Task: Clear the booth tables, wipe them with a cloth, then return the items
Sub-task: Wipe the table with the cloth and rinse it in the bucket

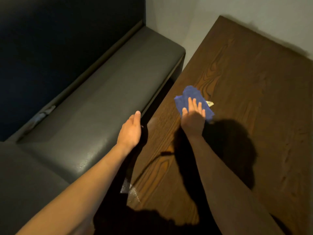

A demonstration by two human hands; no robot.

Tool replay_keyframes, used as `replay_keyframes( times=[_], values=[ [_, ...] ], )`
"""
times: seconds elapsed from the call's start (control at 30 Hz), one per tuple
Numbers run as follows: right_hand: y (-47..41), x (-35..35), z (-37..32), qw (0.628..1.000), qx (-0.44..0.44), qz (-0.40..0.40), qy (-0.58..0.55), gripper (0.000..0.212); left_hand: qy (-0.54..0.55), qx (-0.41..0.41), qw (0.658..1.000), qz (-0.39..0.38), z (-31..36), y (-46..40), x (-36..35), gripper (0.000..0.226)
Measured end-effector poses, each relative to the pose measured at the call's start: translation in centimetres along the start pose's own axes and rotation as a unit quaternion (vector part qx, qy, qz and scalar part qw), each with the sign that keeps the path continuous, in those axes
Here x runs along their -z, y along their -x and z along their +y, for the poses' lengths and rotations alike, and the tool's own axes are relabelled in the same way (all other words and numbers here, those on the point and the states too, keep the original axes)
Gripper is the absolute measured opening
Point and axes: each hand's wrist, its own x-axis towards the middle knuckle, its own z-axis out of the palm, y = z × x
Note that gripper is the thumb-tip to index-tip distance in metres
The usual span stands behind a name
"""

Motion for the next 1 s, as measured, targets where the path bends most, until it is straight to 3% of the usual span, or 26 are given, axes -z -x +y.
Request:
replay_keyframes(
  times=[0.17, 0.23, 0.33, 0.43, 0.57, 0.73, 0.87, 1.0],
  values=[
    [2.2, -2.7, -5.4, 0.982, 0.174, -0.044, -0.061, 0.052, 0.101, 0.026, 0.994, 0.039, -1.7, -1.5, 2.4, 0.085],
    [5.5, -2.9, -6.2, 0.966, 0.235, -0.071, -0.076, 0.047, 0.109, 0.018, 0.992, 0.060, -2.0, -1.2, 3.1, 0.079],
    [10.5, -2.3, -6.3, 0.953, 0.260, -0.119, -0.098, 0.047, 0.107, -0.001, 0.992, 0.065, -1.2, 0.2, 3.5, 0.059],
    [13.6, -1.4, -5.0, 0.944, 0.290, -0.138, -0.080, 0.048, 0.092, -0.016, 0.995, 0.046, -1.1, 0.8, 3.4, 0.053],
    [10.4, -1.1, -3.8, 0.952, 0.284, -0.098, -0.057, 0.047, 0.096, -0.023, 0.995, 0.023, -1.4, 1.4, 3.3, 0.063],
    [7.2, -1.6, -7.1, 0.986, 0.113, -0.095, -0.082, 0.053, 0.111, -0.044, 0.993, 0.002, -2.8, 3.2, 4.1, 0.093],
    [12.7, -1.8, -8.8, 0.970, 0.200, -0.131, -0.053, 0.052, 0.154, -0.059, 0.986, 0.039, -4.1, 5.4, 5.3, 0.091],
    [18.7, -1.5, -9.7, 0.958, 0.239, -0.148, -0.049, 0.050, 0.110, -0.086, 0.990, 0.032, -6.1, 7.8, 5.6, 0.083]
  ],
)
